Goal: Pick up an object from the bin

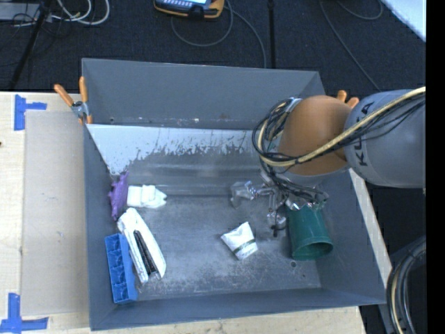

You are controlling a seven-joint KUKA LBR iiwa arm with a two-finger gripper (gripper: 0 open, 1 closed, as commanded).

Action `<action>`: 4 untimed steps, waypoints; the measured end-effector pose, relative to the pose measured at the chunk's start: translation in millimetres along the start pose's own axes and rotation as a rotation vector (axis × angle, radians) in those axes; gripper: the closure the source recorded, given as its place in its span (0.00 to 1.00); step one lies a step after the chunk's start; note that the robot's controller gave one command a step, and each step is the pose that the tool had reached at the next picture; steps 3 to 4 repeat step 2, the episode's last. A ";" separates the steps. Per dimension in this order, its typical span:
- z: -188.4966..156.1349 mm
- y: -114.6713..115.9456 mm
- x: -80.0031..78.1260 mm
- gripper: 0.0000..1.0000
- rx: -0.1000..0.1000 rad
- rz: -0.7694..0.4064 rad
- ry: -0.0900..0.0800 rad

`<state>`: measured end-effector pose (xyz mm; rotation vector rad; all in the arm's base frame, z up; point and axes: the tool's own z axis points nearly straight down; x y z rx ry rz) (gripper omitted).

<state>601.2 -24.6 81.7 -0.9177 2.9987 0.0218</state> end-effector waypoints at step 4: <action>6.4 22.7 -0.1 0.00 0.001 -0.152 0.001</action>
Offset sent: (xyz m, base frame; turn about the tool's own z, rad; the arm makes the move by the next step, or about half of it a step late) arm -0.0175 0.0319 -0.0117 -0.6073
